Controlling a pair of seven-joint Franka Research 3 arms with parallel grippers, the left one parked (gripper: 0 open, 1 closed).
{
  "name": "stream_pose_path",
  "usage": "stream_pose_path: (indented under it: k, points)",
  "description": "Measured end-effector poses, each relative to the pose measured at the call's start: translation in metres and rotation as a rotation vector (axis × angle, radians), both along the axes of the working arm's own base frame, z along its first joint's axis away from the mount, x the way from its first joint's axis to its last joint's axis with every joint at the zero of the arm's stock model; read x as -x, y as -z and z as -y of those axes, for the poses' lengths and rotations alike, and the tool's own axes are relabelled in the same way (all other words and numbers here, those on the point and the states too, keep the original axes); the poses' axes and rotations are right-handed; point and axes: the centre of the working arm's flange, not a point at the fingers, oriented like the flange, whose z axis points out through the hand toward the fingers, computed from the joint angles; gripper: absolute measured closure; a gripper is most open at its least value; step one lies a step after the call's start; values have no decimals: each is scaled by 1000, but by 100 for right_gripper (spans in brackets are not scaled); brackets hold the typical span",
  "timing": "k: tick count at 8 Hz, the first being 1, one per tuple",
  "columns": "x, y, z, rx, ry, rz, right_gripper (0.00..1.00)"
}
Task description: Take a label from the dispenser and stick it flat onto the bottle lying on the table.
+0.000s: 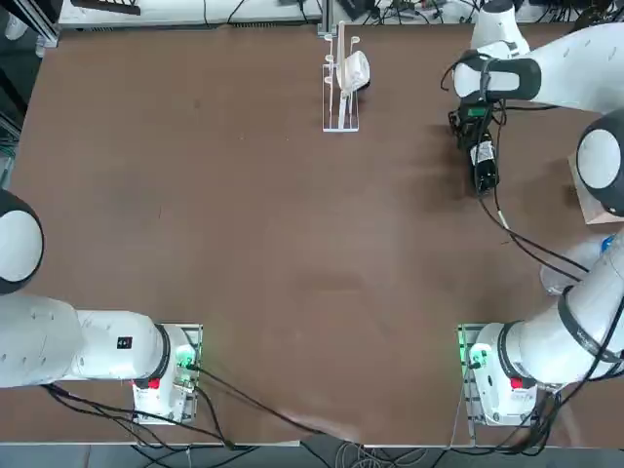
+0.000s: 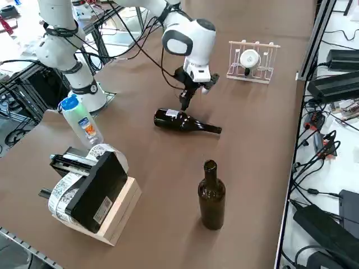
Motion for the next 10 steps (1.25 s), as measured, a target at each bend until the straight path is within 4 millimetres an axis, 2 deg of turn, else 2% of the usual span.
stream_pose_path:
  k: [2,4,5,6,8,10]
  points:
    - [-9,-17,-33,19,70,52,86]
    - [-17,-34,-38,35,90,35,84]
    - [-23,-49,-34,48,101,11,74]
    - [-30,-72,-29,59,100,-18,69]
    - [-44,-127,-11,60,77,-55,62]
    - [-55,-185,17,36,47,-43,51]
